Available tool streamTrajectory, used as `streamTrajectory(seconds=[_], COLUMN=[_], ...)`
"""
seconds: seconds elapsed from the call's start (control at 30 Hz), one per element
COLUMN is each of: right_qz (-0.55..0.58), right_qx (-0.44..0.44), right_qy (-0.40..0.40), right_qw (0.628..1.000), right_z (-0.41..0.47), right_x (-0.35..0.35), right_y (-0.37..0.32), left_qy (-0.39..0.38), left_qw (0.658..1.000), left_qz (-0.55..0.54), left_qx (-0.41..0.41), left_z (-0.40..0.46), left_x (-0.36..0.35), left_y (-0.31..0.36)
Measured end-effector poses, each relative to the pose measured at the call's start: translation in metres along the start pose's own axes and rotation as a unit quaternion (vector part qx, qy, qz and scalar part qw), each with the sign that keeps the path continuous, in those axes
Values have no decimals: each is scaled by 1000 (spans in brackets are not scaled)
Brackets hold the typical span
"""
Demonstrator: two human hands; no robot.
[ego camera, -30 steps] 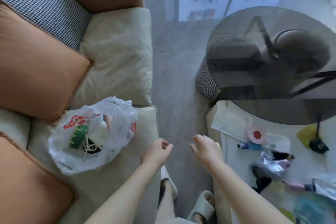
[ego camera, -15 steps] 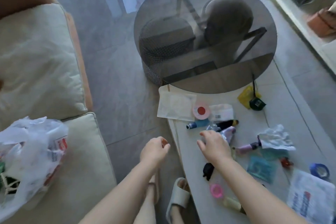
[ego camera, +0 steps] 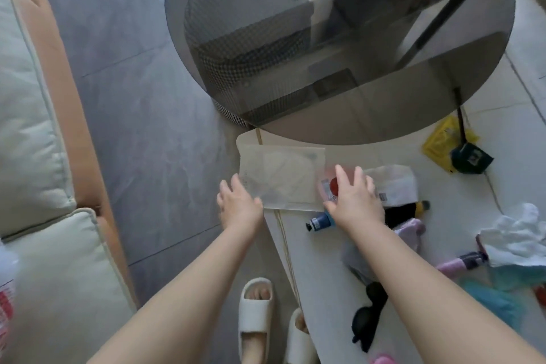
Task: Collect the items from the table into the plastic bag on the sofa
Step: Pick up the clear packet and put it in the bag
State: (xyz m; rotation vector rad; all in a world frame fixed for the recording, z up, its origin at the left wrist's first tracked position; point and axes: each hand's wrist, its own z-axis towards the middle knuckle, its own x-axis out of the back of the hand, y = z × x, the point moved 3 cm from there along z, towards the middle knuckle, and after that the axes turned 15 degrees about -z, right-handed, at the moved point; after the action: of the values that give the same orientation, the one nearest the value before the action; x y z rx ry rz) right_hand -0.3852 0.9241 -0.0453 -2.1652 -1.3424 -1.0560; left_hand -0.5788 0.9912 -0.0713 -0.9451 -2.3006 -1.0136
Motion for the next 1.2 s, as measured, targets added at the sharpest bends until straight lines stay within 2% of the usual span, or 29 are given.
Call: streamTrajectory(seconds=[0.07,0.17,0.27,0.53,0.67,0.8,0.93,1.2], right_qz=[-29,-71,-70,93,144,141,110,94], right_qx=[-5,-10,-10,48,116,209,274,352], right_qy=[-1,40,66,24,16,20,30,30], right_qw=[1000,997,995,994,983,968,955,931], right_z=[13,20,18,-30,-76,-129,-178,-274], right_x=[-8,-14,-13,10,32,54,70,86], right_y=[-3,-5,-6,-15,-38,-75,-123,-257], left_qy=[10,14,24,3,5,56,112,233], left_qw=[999,995,989,959,938,919,895,786], left_qz=[-36,-96,-133,-275,-341,-382,-417,-556], left_qx=[11,25,55,67,67,78,112,136], left_z=[15,27,30,-15,-48,-90,-137,-217], left_x=[-7,-12,-9,33,68,122,182,300], left_y=[-2,-5,-5,-6,-27,-60,-102,-194])
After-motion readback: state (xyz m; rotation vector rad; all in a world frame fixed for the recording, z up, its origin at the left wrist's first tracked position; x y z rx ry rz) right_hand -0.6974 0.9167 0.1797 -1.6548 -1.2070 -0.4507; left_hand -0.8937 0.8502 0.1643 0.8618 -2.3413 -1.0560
